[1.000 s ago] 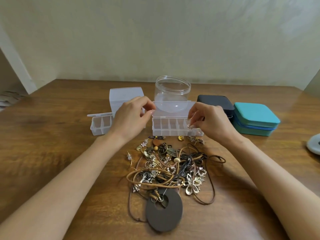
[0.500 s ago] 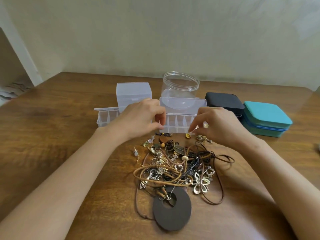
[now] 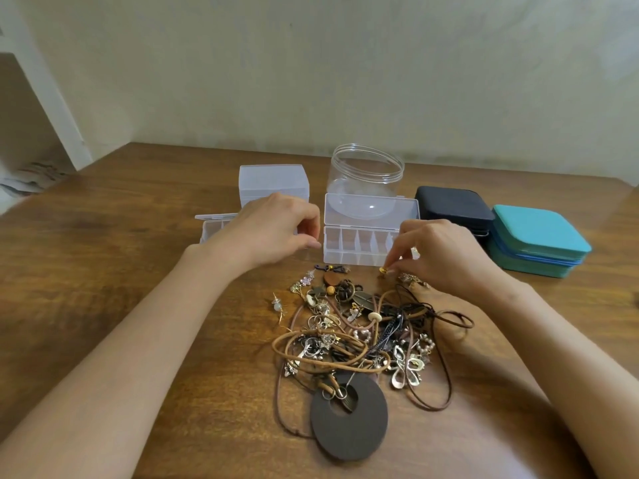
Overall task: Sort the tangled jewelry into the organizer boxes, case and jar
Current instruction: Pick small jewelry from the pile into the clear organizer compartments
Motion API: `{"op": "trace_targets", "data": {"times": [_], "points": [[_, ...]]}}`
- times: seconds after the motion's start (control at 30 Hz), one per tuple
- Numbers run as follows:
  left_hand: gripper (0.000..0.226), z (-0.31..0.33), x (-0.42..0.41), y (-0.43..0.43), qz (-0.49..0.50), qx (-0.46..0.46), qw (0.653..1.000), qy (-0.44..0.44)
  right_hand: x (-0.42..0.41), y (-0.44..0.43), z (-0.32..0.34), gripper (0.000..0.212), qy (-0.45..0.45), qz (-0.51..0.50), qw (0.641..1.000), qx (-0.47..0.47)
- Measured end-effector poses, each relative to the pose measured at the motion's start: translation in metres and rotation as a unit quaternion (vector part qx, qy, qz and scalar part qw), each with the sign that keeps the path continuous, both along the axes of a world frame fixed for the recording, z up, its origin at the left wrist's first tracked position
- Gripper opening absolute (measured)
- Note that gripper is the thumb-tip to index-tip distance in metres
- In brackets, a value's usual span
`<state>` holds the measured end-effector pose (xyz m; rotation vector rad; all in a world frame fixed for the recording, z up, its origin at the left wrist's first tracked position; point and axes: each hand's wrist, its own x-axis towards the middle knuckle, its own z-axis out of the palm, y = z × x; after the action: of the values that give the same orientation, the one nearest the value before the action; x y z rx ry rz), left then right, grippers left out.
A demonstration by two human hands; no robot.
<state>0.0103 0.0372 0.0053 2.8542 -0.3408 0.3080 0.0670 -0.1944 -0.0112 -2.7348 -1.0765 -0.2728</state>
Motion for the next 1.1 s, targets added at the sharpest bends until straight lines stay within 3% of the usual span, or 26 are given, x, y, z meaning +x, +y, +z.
{"op": "trace_targets", "data": {"times": [0.13,0.2,0.37,0.5,0.63,0.73,0.9,1.1], "points": [[0.007,-0.001,0.000,-0.001,-0.015,-0.026,0.999,0.028,0.006,-0.020,0.021,0.006,0.051,-0.014,0.986,0.155],[0.006,-0.002,0.000,-0.005,-0.039,-0.056,0.997,0.031,0.008,-0.032,0.031,0.008,0.075,-0.029,0.980,0.181],[0.010,-0.008,-0.002,-0.018,-0.109,-0.086,0.987,0.081,0.011,-0.042,0.027,0.017,0.118,-0.088,0.989,-0.012],[0.019,-0.011,-0.002,-0.018,-0.116,-0.039,0.981,0.151,0.013,-0.036,0.020,0.010,0.105,-0.110,0.985,-0.084],[0.022,-0.012,-0.003,-0.019,-0.103,0.004,0.981,0.161,0.007,-0.038,0.028,0.010,0.085,-0.079,0.993,-0.037],[0.016,-0.010,-0.003,-0.019,-0.102,0.023,0.981,0.162,-0.004,-0.032,0.037,0.013,0.149,0.005,0.987,0.051],[0.018,-0.003,-0.004,-0.006,-0.079,0.003,0.977,0.198,-0.021,-0.011,0.029,0.021,0.255,0.122,0.959,0.028],[0.018,0.002,-0.006,-0.004,-0.078,0.007,0.982,0.173,-0.029,0.010,0.011,0.020,0.221,0.121,0.968,-0.015]]}}
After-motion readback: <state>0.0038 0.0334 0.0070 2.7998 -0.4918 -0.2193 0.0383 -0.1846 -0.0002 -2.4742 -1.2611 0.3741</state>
